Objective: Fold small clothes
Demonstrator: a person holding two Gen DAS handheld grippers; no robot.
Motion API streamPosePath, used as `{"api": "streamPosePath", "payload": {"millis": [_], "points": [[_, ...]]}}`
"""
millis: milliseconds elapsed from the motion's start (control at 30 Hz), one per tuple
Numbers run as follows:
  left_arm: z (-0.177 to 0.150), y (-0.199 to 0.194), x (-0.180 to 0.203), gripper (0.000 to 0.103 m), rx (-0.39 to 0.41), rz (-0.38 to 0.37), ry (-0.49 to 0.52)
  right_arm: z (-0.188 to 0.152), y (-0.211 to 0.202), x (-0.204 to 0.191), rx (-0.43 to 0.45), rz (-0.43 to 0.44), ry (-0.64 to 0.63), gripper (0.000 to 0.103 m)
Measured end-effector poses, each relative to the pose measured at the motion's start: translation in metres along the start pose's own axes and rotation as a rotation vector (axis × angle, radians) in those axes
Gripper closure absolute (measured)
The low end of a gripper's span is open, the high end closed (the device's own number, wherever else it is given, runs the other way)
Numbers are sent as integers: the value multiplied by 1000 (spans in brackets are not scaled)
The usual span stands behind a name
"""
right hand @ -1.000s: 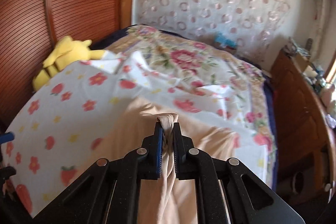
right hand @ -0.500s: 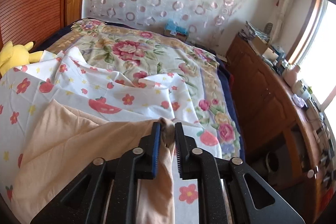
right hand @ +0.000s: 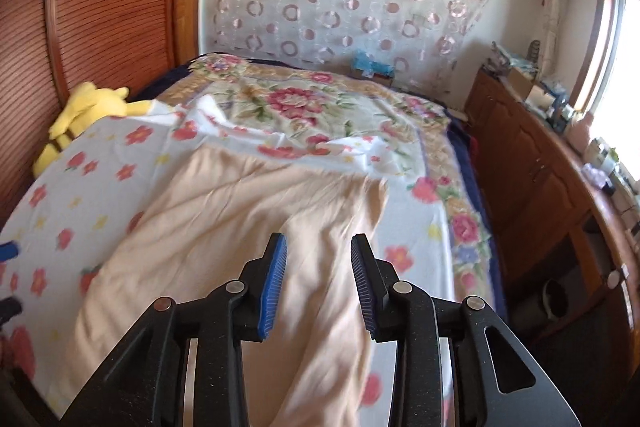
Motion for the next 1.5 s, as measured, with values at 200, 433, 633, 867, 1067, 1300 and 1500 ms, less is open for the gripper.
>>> {"api": "streamPosePath", "payload": {"millis": [200, 433, 633, 867, 1067, 1300, 1500], "points": [[0, 6, 15, 26, -21, -20, 23, -60, -38, 0, -24, 65, -19, 68], [-2, 10, 28, 26, -37, -34, 44, -83, -60, 11, -40, 103, -5, 68], [-6, 12, 34, 26, -55, -41, 54, -95, -47, 17, -91, 74, -35, 68], [-8, 17, 39, 26, -70, -54, 62, -100, -78, 28, -79, 109, -54, 99], [-8, 20, 44, 26, -84, -51, 70, -116, -112, 57, -42, 78, 11, 99], [-9, 22, 47, 26, -97, -58, 76, -129, -121, 65, -88, 49, 10, 99], [-9, 21, 51, 26, -87, -94, 68, -121, -129, 64, -59, 17, 11, 93]]}}
Point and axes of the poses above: each gripper's, at about its wrist camera, not at the fingertips, and y roughly the way its jaws point, x to its right, z to its top, the point moved 6 cm from there along y, roughly the way its jaws point, and after that the axes turned 13 degrees about y, right-handed, at the moved point
